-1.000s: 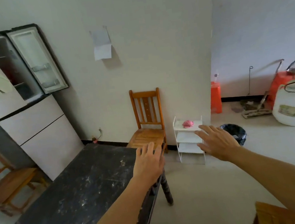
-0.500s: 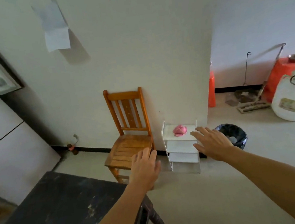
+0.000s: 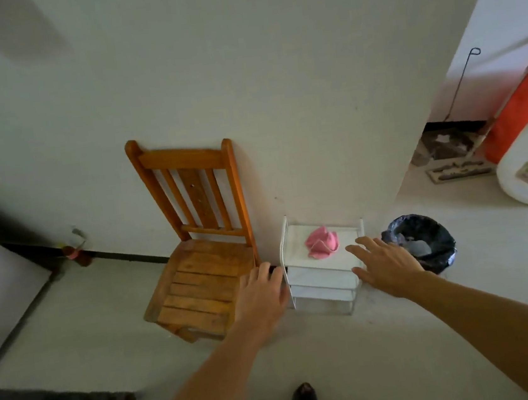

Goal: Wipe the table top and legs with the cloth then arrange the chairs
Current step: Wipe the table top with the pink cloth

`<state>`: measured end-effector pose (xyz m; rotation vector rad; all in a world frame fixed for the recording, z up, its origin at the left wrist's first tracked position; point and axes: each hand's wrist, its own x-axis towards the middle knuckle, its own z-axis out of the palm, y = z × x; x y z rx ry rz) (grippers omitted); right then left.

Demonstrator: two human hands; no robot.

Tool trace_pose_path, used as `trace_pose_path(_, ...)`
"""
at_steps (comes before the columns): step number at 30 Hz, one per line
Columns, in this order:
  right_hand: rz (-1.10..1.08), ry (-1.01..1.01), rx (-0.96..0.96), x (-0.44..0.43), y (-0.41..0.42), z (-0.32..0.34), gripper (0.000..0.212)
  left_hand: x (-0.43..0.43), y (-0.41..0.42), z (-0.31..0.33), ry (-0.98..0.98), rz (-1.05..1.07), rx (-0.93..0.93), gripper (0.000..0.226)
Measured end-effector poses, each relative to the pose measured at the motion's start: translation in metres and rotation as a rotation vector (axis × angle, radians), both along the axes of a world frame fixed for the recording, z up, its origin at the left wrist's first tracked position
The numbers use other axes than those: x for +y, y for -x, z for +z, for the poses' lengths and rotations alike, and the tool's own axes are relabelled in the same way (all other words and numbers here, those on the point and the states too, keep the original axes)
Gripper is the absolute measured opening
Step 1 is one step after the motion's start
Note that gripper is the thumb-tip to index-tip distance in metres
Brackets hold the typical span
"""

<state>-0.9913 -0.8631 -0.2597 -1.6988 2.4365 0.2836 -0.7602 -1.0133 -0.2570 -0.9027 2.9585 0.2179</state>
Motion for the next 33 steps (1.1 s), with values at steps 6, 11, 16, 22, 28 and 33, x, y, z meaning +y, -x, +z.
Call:
trace_pose_path(6, -0.031, -0.080, -0.098, -0.060, 0.056, -0.034, 0.056, -0.071, 0.073, -0.029, -0.117, -0.024, -0.080, 0.037)
trace_pose_path(11, 0.007, -0.129, -0.174, -0.111, 0.110, -0.089, 0.056, -0.107, 0.120, -0.075, -0.164, 0.023, -0.089, 0.039)
trace_pose_path(16, 0.083, -0.149, -0.240, -0.169, 0.148, -0.177, 0.052, -0.140, 0.160, -0.153, -0.232, 0.159, -0.070, 0.032)
trace_pose_path(22, 0.146, -0.018, -0.334, -0.205, 0.168, -0.291, 0.048, -0.167, 0.202, -0.261, -0.316, 0.307, 0.032, 0.050)
trace_pose_path(28, -0.049, 0.106, -0.290, -0.202, 0.166, -0.369, 0.052, -0.163, 0.218, -0.344, -0.421, 0.528, 0.242, 0.052)
trace_pose_path(33, 0.095, 0.248, -0.322, -0.200, 0.163, -0.381, 0.049, -0.158, 0.221, -0.360, -0.339, 0.546, 0.325, 0.038)
